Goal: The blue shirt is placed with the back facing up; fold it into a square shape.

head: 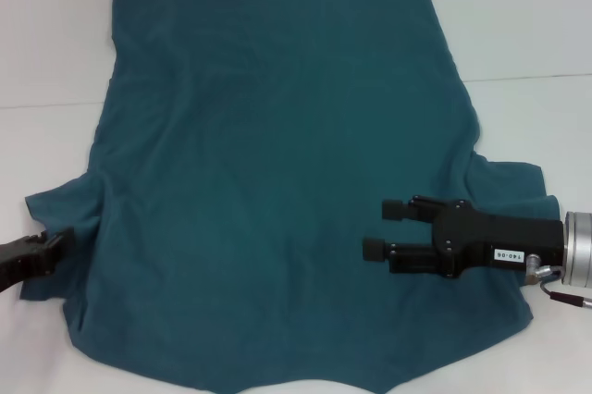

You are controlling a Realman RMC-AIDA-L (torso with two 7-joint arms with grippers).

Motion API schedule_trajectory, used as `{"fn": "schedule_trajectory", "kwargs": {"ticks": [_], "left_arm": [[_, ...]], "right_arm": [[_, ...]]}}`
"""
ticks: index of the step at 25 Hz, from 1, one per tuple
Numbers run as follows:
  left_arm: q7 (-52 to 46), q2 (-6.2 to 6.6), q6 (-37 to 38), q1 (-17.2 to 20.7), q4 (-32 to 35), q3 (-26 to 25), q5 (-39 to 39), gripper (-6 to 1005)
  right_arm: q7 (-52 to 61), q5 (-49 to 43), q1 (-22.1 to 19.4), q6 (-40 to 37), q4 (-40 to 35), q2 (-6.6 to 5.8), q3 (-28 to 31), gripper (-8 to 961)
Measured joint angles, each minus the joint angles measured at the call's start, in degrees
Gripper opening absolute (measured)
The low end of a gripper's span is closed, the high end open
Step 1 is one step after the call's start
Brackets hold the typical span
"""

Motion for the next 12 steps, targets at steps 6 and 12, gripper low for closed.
{"fn": "schedule_trajectory", "kwargs": {"ticks": [6, 12], "left_arm": [[0.0, 0.00, 0.0, 0.0, 0.3, 0.1, 0.0, 241], [-0.4, 0.41, 0.1, -0.3, 1.5, 0.0, 0.1, 1]], "right_arm": [[0.0, 0.0, 0.0, -0.2, 0.0, 0.04, 0.0, 914], [0.0, 0.0, 0.0, 0.0, 0.1, 0.15, 0.0, 914]]}}
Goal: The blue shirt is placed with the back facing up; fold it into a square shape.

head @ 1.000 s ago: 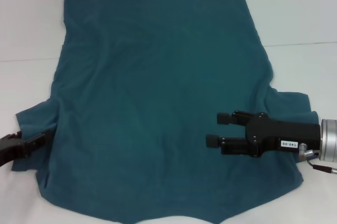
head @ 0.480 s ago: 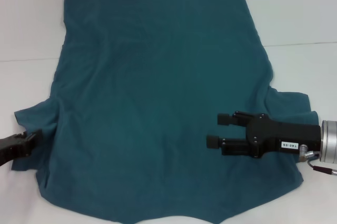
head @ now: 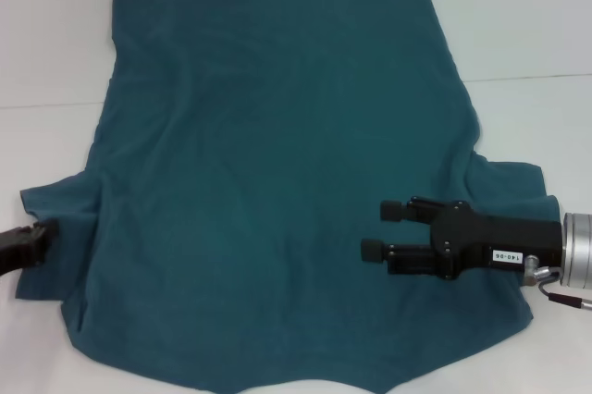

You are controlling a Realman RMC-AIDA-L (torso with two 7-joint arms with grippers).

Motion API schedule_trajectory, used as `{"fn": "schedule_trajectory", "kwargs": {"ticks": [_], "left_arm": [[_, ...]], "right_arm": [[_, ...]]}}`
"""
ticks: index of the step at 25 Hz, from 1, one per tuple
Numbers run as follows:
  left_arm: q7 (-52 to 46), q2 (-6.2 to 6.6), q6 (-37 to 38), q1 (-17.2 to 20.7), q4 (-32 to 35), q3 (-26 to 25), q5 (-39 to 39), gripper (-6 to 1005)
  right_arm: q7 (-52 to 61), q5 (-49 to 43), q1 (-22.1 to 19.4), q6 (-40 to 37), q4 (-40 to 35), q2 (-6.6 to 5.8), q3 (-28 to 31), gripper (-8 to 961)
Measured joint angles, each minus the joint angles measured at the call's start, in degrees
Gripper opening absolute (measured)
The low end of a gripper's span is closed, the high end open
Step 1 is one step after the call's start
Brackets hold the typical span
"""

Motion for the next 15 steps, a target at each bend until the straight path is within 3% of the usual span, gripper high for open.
{"fn": "schedule_trajectory", "kwargs": {"ticks": [15], "left_arm": [[-1.0, 1.59, -0.5, -0.2, 6.3, -0.1, 1.9, 1]], "right_arm": [[0.1, 0.0, -0.2, 0.3, 0.4, 0.72, 0.7, 915]]}}
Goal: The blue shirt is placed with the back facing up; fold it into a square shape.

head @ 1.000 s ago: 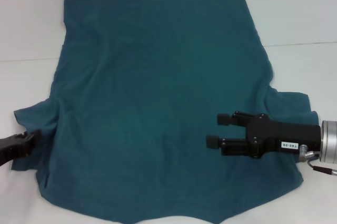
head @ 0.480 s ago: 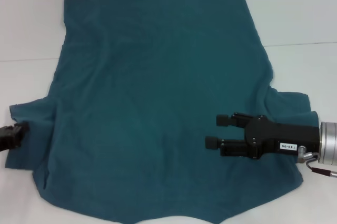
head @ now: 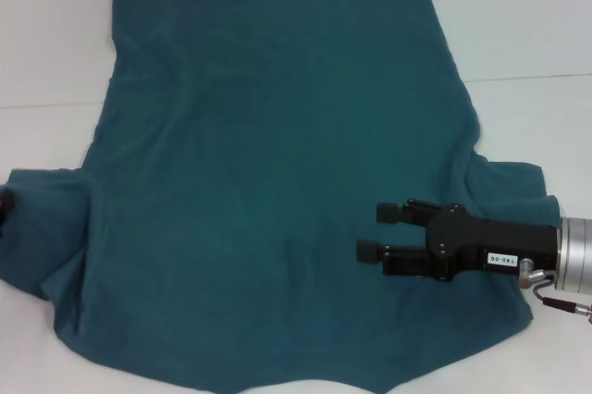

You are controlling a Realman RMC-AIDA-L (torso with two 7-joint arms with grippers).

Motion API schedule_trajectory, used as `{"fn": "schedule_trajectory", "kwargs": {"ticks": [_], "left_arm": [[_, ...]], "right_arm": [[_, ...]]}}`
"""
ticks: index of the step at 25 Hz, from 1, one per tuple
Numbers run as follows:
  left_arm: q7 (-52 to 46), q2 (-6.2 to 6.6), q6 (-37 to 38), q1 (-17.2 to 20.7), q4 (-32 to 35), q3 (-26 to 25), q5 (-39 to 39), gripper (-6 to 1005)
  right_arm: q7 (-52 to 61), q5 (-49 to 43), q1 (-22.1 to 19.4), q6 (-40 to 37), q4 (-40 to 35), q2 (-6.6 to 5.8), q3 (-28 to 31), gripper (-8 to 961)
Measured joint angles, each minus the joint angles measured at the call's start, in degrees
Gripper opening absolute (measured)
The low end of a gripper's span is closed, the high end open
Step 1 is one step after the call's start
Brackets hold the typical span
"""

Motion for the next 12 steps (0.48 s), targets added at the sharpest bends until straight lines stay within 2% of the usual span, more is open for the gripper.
{"fn": "schedule_trajectory", "kwargs": {"ticks": [12], "left_arm": [[-0.1, 0.11, -1.7, -0.6, 2.4, 0.0, 1.6, 1]], "right_arm": [[0.0, 0.0, 0.0, 0.3, 0.0, 0.15, 0.0, 915]]}}
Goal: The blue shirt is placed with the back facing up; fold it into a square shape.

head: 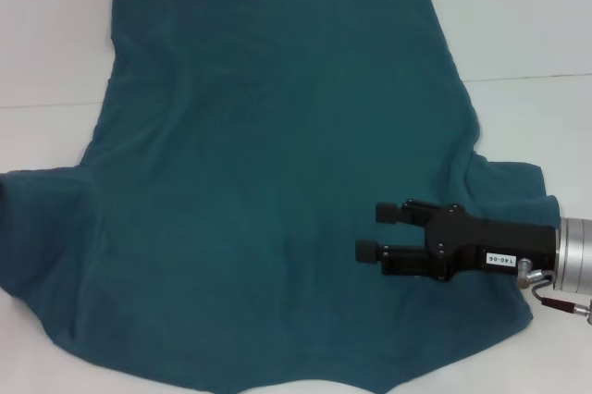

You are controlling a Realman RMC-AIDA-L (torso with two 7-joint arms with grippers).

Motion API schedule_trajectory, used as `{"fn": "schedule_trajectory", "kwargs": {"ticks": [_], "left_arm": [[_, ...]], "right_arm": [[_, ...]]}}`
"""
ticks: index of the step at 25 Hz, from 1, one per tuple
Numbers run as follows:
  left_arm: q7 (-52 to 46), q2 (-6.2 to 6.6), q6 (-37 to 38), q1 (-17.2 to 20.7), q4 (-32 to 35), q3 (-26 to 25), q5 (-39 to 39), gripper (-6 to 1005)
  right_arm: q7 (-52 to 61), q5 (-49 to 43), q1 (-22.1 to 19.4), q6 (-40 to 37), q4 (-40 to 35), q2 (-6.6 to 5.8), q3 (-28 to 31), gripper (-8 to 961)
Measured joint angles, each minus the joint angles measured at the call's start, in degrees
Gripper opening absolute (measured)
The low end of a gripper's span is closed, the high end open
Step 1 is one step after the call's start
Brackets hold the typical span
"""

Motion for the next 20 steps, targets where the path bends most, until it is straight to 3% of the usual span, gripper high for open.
{"fn": "schedule_trajectory", "kwargs": {"ticks": [10, 16, 20], "left_arm": [[-0.4, -0.19, 0.5, 0.0, 2.3, 0.1, 0.3, 2], [-1.9, -1.79, 4.2, 0.3, 4.9, 0.9, 0.3, 4], [-4.9, -2.56, 10.5, 0.3, 6.3, 0.9, 0.2, 4]], "right_arm": [[-0.1, 0.1, 0.0, 0.6, 0.0, 0.42, 0.0, 915], [-0.3, 0.1, 0.0, 0.7, 0.1, 0.52, 0.0, 914], [-0.4, 0.1, 0.0, 0.8, 0.1, 0.53, 0.0, 914]]}}
